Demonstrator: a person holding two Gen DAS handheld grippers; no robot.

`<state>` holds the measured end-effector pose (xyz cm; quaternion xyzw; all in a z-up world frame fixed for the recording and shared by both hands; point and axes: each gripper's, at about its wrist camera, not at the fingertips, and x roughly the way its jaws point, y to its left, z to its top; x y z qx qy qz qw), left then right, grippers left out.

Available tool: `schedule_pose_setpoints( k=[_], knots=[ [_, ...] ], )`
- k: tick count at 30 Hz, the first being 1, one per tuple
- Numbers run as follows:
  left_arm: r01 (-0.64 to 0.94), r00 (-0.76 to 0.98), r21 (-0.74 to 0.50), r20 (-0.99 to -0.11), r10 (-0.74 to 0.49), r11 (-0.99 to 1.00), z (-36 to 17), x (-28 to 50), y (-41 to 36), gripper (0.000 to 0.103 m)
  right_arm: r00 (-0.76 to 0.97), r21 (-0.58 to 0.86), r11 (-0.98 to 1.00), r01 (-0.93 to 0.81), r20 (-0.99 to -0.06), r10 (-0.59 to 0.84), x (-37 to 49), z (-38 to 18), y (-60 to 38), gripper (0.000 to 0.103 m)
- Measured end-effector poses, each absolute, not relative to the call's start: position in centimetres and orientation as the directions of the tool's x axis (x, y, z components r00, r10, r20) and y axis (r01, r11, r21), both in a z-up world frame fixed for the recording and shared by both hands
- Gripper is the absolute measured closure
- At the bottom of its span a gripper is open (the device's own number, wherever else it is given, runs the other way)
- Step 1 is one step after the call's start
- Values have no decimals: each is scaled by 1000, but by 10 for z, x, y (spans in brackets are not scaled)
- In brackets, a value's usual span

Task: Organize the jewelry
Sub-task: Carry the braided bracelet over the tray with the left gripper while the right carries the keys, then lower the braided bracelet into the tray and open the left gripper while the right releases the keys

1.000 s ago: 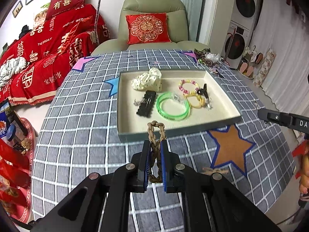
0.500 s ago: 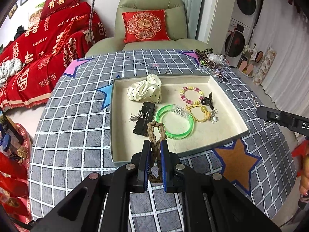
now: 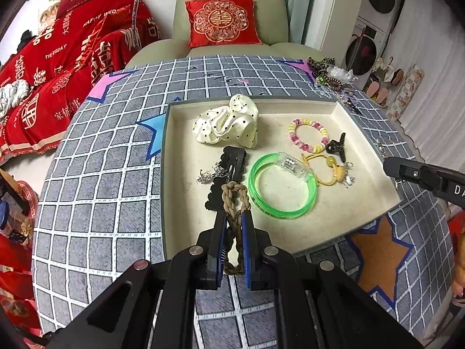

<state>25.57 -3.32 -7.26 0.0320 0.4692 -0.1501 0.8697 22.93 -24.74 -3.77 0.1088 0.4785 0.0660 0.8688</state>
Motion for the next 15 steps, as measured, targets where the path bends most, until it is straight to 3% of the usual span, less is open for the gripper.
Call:
schedule_pose_setpoints(
  k=[15],
  knots=[
    [272,491,-78,-846,-208,959,-95,278,-41,85,492,227,974,19,-850,188,259,-70,-247,85]
  ],
)
